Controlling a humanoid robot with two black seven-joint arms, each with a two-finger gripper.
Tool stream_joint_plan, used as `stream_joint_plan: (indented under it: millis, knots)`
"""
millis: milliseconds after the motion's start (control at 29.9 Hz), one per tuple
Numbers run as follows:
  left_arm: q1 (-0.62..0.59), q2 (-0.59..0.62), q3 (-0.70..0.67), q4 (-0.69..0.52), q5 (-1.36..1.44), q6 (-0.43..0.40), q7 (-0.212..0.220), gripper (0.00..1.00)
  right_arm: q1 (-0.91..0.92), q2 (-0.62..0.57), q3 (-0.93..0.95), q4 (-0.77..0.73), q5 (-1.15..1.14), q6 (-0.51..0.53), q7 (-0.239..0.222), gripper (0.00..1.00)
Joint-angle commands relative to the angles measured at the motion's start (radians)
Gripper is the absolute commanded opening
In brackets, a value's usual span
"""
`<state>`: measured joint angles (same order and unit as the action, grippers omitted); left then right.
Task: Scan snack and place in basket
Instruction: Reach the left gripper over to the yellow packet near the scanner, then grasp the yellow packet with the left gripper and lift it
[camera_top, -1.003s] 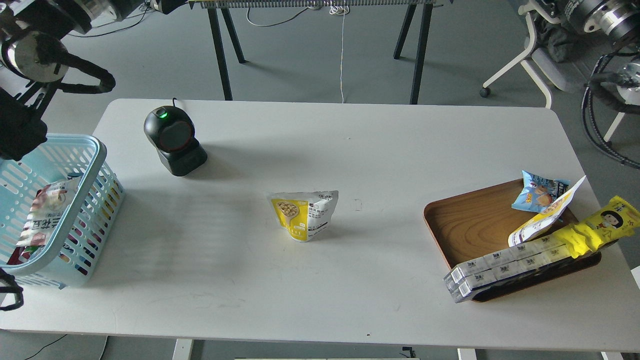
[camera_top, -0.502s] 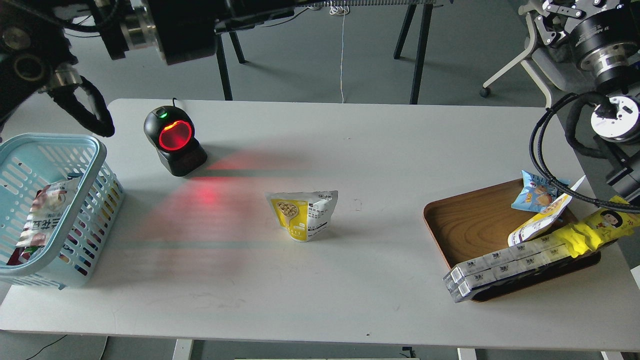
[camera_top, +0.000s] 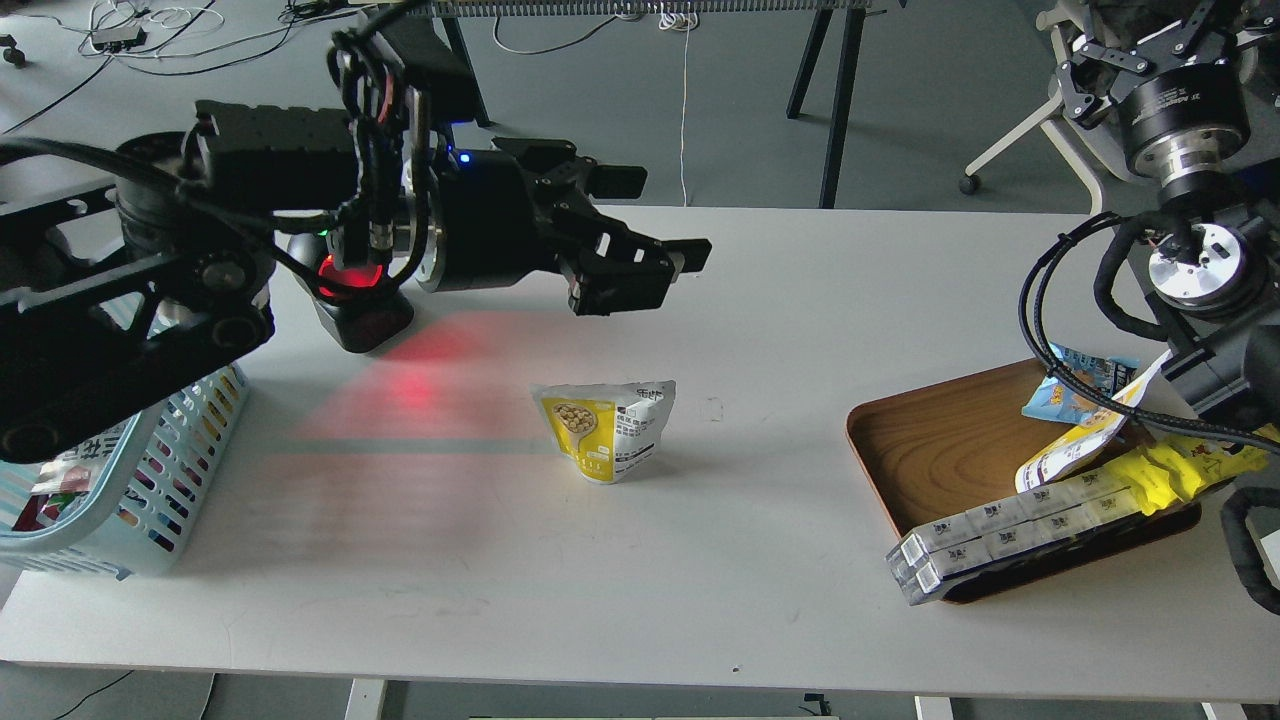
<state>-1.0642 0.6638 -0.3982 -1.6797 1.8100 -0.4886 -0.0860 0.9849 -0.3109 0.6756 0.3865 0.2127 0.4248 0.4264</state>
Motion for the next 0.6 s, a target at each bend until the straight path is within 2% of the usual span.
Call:
stream_joint_plan:
  millis: [0,134,401,568]
  knots:
    - [0.015,-0.027,0.05,0.0,0.112,0.0,-0.005,0.87,-0.005,0.021,0.002,-0.001,0.001,0.003,-0.008,0.98]
    - [0.015,-0.05,0.1,-0.002,0.175,0.0,-0.009,0.84,-0.018,0.038,0.002,0.002,0.001,0.006,-0.008,0.98]
    - [0.018,-0.047,0.185,-0.002,0.372,0.0,-0.073,0.81,-0.043,0.039,0.002,0.017,0.01,0.049,-0.009,0.98]
    - [0.018,-0.049,0.208,0.008,0.372,0.0,-0.077,0.81,-0.058,0.059,0.002,0.017,0.01,0.057,-0.009,0.98]
